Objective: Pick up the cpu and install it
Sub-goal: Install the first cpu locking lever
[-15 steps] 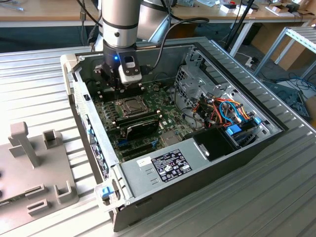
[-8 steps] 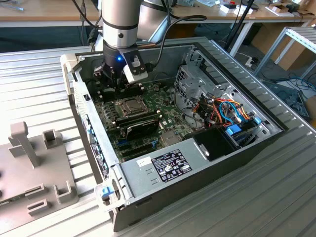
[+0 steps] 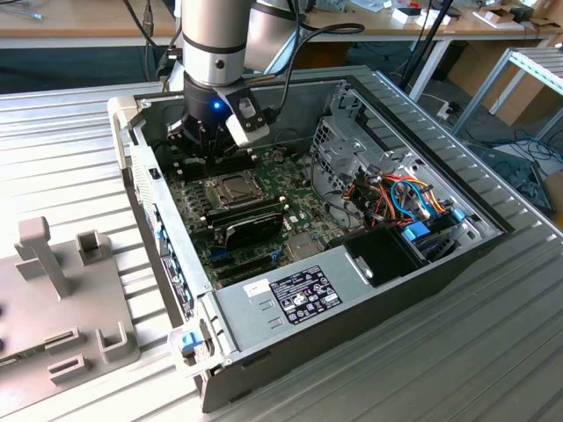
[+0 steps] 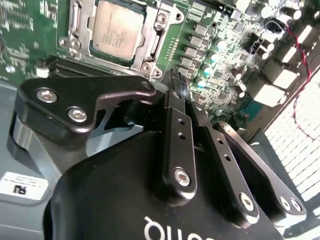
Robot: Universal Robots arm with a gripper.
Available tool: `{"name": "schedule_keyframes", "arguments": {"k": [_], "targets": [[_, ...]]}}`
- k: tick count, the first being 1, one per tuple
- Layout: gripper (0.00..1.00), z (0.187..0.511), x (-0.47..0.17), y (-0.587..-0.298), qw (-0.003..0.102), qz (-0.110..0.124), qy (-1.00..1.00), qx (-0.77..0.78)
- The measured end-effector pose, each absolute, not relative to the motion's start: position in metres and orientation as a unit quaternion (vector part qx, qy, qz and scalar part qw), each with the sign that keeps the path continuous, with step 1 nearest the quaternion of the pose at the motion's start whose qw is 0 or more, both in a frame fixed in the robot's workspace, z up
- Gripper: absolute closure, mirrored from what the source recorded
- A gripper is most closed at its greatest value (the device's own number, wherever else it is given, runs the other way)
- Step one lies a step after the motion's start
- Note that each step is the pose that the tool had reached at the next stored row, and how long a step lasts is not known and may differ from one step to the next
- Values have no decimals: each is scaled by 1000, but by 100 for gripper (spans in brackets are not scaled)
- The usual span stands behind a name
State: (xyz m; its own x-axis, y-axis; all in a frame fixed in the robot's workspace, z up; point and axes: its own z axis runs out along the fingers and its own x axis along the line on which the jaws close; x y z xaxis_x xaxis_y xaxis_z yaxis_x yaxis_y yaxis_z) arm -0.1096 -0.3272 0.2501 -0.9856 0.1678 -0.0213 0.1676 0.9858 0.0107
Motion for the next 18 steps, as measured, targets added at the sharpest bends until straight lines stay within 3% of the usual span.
{"name": "schedule_keyframes", "arguments": {"k": [14, 18], "targets": [[89, 249, -110, -327, 10, -6, 1000, -9], [89, 254, -114, -313, 10, -7, 1000, -9]]}}
